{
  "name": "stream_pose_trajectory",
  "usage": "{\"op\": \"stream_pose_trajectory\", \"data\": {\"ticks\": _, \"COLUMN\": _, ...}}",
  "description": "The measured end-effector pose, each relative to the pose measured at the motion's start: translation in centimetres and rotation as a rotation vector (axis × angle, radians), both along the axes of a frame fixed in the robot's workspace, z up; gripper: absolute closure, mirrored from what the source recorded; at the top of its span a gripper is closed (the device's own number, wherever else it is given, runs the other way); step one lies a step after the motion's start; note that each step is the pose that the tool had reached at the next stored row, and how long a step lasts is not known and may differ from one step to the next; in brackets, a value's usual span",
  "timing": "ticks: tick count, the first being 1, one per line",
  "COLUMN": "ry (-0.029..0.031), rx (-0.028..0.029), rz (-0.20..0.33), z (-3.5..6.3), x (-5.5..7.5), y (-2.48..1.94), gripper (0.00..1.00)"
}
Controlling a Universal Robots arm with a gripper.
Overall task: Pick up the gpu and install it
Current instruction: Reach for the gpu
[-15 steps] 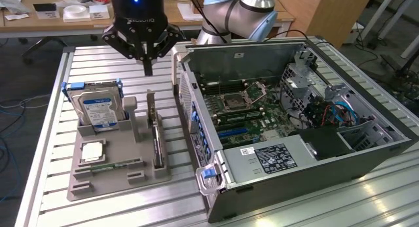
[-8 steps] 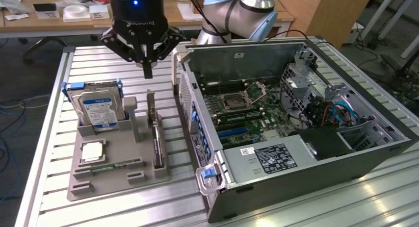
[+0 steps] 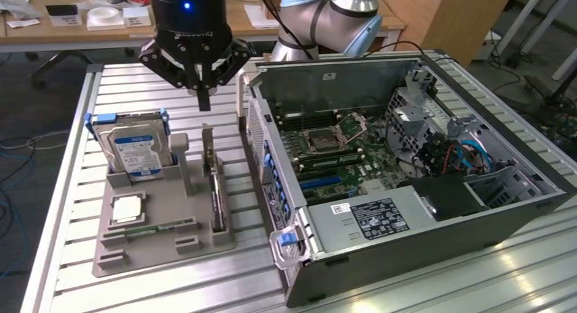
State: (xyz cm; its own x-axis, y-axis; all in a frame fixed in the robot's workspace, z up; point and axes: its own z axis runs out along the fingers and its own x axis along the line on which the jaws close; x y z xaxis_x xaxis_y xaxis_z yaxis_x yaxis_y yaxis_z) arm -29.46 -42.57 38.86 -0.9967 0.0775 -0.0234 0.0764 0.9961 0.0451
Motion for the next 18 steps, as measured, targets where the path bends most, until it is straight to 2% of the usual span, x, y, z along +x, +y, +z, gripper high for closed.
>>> {"op": "stream_pose_trajectory", "data": {"ticks": 4, "ry": 0.0, "rx": -0.0001, "rz": 0.0, "z": 0.0, "x": 0.0, "y": -0.33, "gripper": 0.89}}
{"op": "stream_pose_trajectory", "data": {"ticks": 13, "ry": -0.0001, "rx": 0.0, "rz": 0.0, "z": 0.0, "x": 0.0, "y": -1.61, "gripper": 0.89}}
{"op": "stream_pose_trajectory", "data": {"ticks": 18, "ry": 0.0, "rx": -0.0001, "rz": 0.0, "z": -0.03, "x": -0.1, "y": -2.14, "gripper": 0.89}}
